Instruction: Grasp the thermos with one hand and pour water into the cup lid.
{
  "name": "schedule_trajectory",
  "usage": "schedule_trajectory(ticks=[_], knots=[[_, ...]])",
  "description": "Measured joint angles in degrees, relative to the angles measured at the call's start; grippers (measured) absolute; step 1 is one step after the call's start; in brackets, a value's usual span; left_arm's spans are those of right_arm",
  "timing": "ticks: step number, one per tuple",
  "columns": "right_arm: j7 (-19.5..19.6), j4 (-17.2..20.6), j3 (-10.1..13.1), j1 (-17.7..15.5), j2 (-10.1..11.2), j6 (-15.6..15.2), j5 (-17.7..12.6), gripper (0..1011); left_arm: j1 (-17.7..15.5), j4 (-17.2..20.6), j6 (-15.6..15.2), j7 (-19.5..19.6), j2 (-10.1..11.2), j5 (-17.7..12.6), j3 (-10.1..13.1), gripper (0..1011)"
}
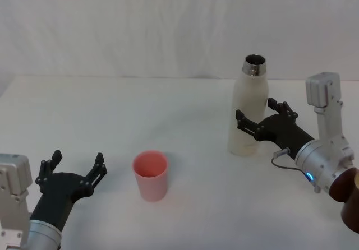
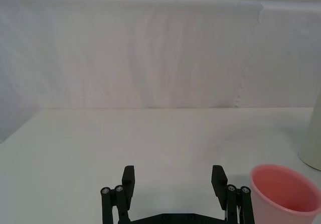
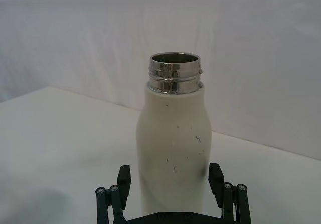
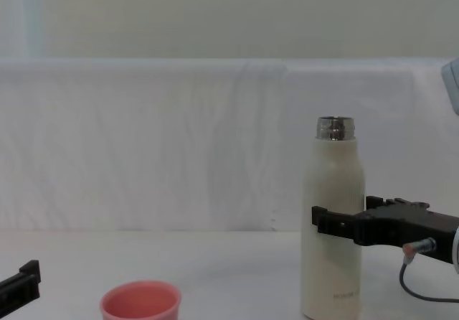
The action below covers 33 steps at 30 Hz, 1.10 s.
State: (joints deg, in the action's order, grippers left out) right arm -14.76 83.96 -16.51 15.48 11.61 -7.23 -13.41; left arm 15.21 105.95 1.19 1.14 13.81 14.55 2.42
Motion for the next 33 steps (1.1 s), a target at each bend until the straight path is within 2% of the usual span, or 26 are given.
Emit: schedule_trajectory(ticks=[33], knots=[[0.7, -4.0, -0.3, 2.8, -1.5, -0.2, 0.3, 1000, 0.0, 0.0, 0.0, 0.0, 0.0, 0.0, 0.0, 1001]])
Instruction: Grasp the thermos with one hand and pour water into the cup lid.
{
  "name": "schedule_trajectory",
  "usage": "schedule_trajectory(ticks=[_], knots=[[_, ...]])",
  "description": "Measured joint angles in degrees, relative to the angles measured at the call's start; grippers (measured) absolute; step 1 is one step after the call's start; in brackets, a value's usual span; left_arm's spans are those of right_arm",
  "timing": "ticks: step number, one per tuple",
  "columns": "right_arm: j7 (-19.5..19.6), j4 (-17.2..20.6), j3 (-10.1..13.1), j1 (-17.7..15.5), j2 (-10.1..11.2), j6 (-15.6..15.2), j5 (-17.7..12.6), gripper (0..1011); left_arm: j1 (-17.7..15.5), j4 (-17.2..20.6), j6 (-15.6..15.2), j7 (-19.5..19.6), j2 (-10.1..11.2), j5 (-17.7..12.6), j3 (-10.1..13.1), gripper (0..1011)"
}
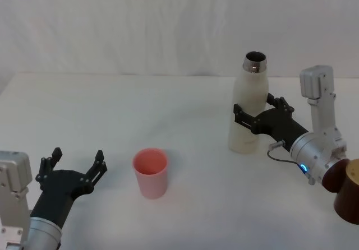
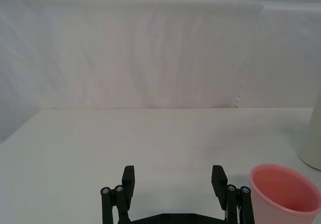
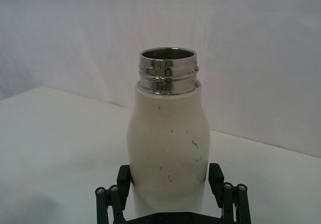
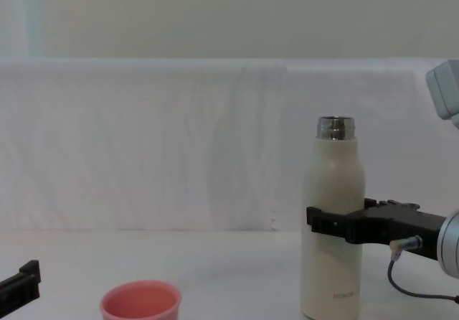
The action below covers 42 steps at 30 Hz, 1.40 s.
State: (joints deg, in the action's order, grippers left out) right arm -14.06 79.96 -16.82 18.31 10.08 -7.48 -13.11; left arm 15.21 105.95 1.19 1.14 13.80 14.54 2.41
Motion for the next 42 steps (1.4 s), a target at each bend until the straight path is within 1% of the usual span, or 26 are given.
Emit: schedule_trajectory(ticks=[20, 42], knots=[[-0.4, -3.3, -0.4, 2.5, -1.2, 1.0, -0.1, 1000, 0.0, 0.0, 0.0, 0.0, 0.0, 0.0, 0.0, 1001], [-0.2, -5.7, -0.5, 3.9, -2.1, 1.6, 0.0, 1000, 0.0, 0.0, 0.0, 0.0, 0.0, 0.0, 0.0, 1001]])
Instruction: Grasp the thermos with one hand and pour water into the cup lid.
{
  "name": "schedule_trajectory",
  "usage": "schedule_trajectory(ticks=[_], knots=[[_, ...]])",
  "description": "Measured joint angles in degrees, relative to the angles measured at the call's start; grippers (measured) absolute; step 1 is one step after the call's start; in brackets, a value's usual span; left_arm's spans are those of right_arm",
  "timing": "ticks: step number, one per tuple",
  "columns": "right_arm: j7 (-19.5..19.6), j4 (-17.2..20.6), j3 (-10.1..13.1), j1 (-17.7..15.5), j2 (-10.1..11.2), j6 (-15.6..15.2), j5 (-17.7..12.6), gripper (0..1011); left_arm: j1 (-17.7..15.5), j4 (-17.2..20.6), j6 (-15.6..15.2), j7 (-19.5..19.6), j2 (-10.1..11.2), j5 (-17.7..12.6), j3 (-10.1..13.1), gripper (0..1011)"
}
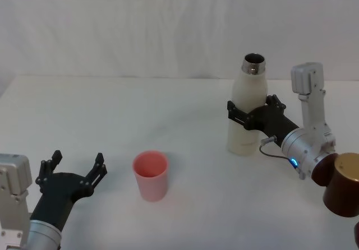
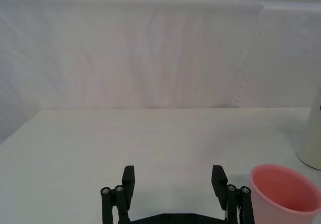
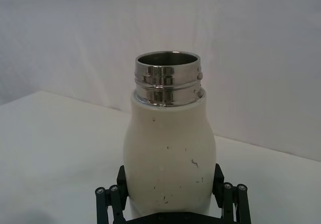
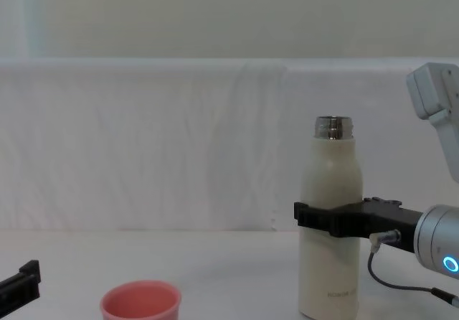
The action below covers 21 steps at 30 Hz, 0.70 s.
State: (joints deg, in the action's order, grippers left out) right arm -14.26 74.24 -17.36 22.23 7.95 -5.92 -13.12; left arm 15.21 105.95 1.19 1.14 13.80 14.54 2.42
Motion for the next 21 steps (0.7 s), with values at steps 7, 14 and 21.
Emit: schedule_trajectory(ticks=[7, 14, 21], knots=[[0.1, -0.6, 0.1, 0.3, -0.2, 0.2, 0.0, 1000, 0.0, 0.0, 0.0, 0.0, 0.0, 0.0, 0.0, 1001], [0.2, -0.9, 0.3, 0.4, -0.3, 0.3, 0.1, 1000, 0.0, 0.0, 0.0, 0.0, 0.0, 0.0, 0.0, 1001], [0.2, -1.2, 0.4, 0.6, -0.5, 0.6, 0.1, 1000, 0.0, 0.0, 0.0, 0.0, 0.0, 0.0, 0.0, 1001]])
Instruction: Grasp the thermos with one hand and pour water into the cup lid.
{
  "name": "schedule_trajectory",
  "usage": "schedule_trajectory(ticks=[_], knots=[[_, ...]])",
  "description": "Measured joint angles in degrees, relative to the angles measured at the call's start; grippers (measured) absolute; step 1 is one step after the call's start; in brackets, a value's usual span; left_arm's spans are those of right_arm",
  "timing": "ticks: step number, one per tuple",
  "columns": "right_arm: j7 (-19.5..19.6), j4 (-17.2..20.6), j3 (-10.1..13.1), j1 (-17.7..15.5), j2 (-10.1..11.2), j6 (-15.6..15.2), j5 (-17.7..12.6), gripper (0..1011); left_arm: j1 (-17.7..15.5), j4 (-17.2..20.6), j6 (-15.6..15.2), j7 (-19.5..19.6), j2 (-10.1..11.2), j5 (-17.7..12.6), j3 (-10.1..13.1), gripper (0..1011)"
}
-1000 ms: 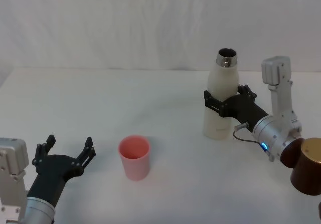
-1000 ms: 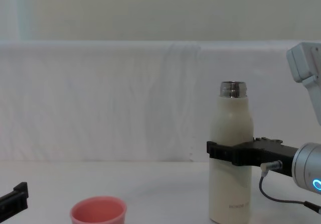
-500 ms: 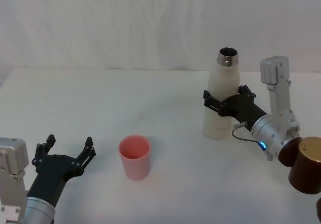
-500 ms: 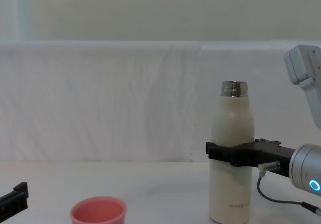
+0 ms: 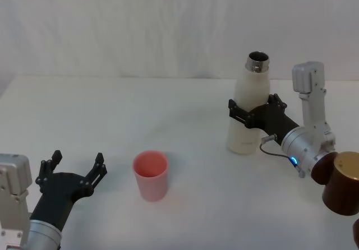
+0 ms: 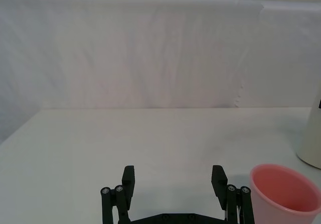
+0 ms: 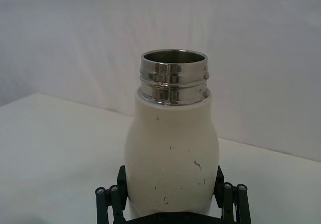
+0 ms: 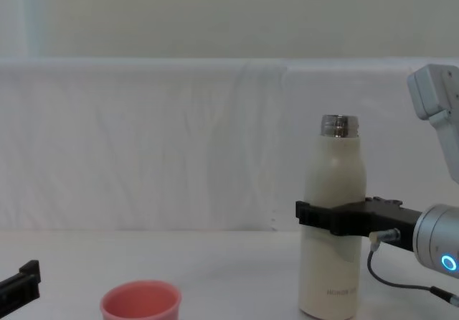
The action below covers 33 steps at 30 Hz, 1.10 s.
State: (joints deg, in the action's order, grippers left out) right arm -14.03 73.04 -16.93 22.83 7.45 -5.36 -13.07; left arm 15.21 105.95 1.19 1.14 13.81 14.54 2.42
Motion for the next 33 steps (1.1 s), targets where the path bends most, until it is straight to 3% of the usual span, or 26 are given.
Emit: schedule_trajectory(ticks=[33], knots=[[-1.5, -1.1, -0.3, 0.7, 0.1, 0.9, -0.5, 957, 0.0, 0.0, 0.0, 0.0, 0.0, 0.0, 0.0, 1001]])
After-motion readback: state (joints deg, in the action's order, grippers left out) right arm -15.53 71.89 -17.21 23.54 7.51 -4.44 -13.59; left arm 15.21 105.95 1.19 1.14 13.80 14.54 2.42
